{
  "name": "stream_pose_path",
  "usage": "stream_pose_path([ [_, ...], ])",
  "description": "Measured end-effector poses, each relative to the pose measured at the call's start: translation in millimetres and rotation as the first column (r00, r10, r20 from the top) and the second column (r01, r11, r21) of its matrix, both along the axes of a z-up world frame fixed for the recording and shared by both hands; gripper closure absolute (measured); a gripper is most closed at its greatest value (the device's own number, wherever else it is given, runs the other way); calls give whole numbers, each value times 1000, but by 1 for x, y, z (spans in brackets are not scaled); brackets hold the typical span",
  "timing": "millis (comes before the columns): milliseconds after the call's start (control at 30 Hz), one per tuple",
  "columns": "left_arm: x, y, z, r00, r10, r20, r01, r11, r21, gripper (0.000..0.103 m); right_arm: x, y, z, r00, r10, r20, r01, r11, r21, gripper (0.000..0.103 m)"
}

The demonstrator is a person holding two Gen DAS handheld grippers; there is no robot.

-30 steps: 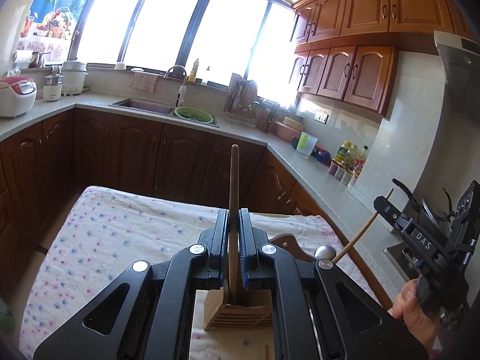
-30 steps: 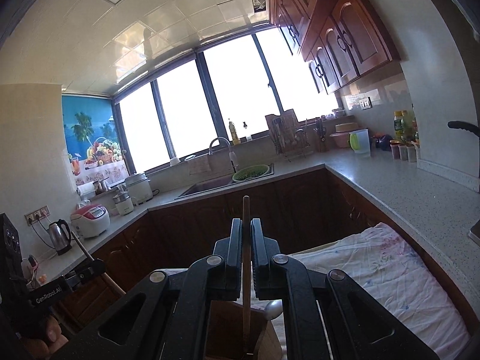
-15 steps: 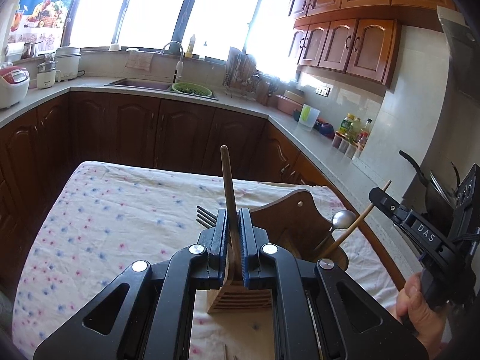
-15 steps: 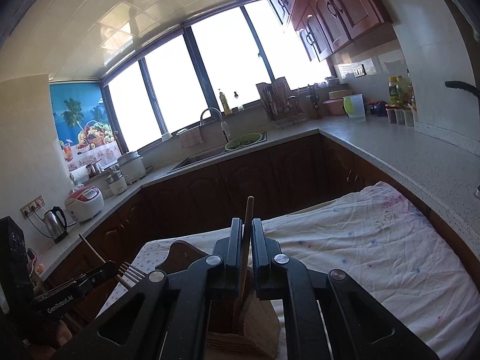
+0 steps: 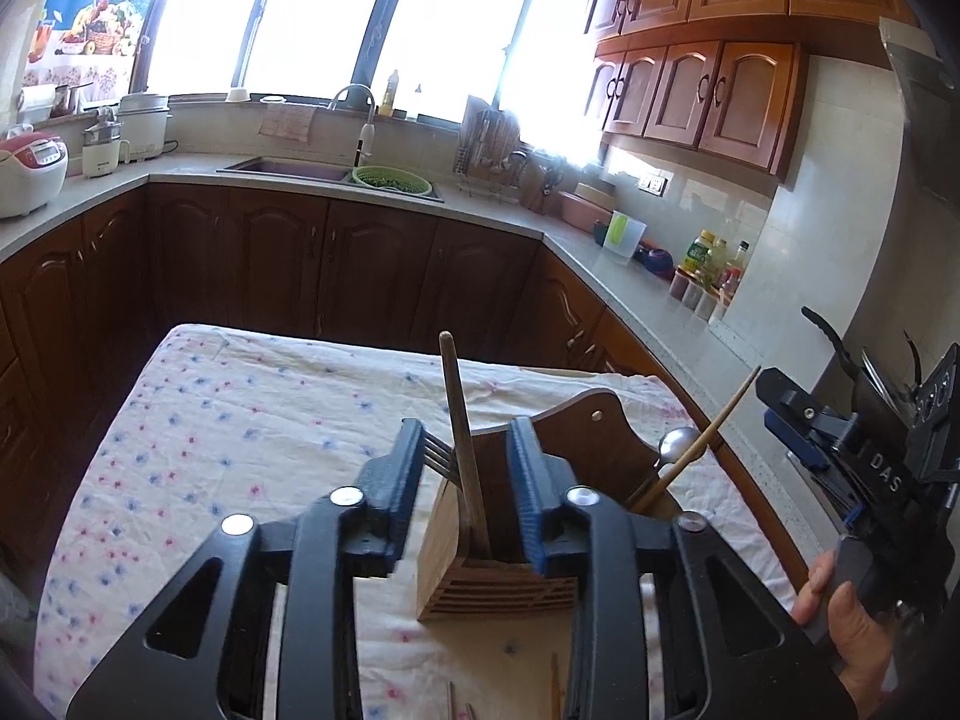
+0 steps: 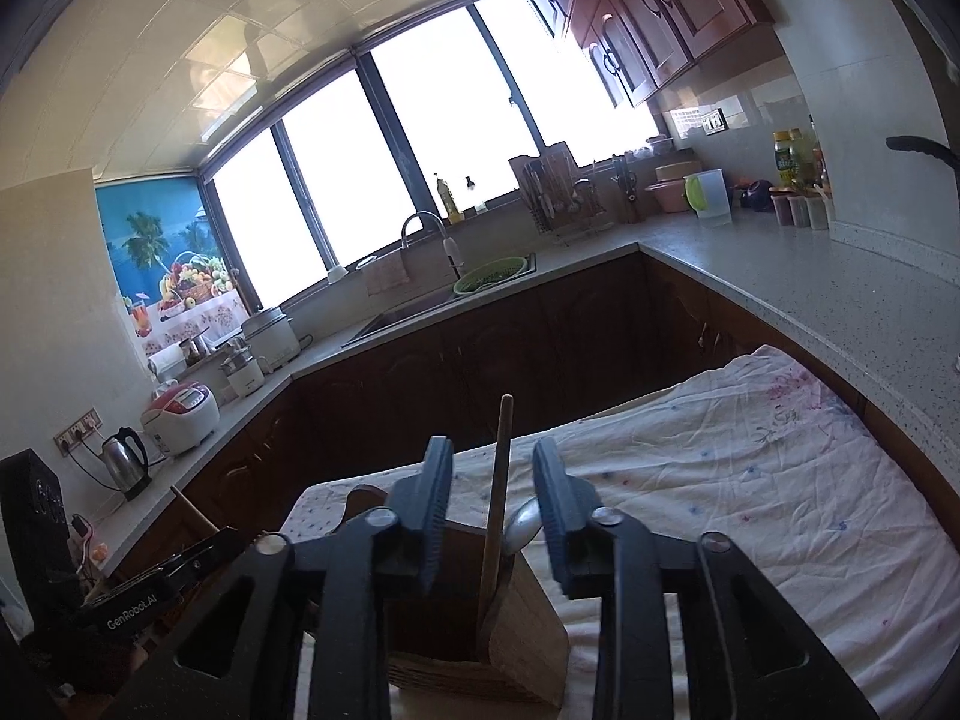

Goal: Organize utensils
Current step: 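Lift both chopsticks and insert them upright into the wooden holder, then open both tools and return over the remaining chopsticks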

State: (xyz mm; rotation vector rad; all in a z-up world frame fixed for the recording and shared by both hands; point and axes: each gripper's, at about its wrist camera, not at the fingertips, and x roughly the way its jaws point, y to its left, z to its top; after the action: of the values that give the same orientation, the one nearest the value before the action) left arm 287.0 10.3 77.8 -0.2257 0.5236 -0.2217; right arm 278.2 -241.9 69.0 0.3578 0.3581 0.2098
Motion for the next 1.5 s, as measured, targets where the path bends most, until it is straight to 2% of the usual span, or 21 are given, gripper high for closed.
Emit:
stream_pose_path([
  [33, -3, 2, 2, 1000, 10, 9, -10, 1000, 0, 57, -4, -3, 2, 1000, 3, 12, -3, 1000, 17, 28],
  [100, -11, 5, 4, 999, 32, 15, -33, 999, 3, 32, -14, -8, 5, 999, -5, 43, 3, 999, 36, 24],
  [200, -26, 12, 4, 997, 76, 24, -76, 997, 9, 17, -29, -13, 11, 998, -10, 64, 6, 999, 53, 11],
  [233, -31, 15, 2, 996, 82, 25, -82, 997, 7, 17, -35, -15, 11, 997, -8, 71, 4, 998, 65, 8],
  [533, -85, 31, -27, 993, 111, -30, -111, 994, 5, 14, -90, -27, -8, 999, -8, 33, 5, 996, 92, 7],
  [733, -119, 40, -49, 989, 130, -76, -130, 991, 12, 14, -134, -31, -32, 999, -37, -14, 38, 996, 82, 7],
  [967, -151, 46, -72, 984, 145, -105, -145, 989, 6, 14, -164, -33, -52, 996, -44, -74, 49, 996, 69, 7],
  [1067, -159, 39, -86, 984, 125, -128, -122, 992, 29, 14, -178, -30, -66, 995, -66, -81, 70, 997, 42, 7],
  [1267, -164, 26, -104, 981, 100, -166, -89, 993, 71, 14, -181, -23, -96, 987, -44, -157, 46, 999, 5, 7],
  [1500, -161, 21, -112, 977, 87, -193, -70, 993, 91, 14, -181, -8, -105, 982, -17, -186, 10, 999, -41, 8],
])
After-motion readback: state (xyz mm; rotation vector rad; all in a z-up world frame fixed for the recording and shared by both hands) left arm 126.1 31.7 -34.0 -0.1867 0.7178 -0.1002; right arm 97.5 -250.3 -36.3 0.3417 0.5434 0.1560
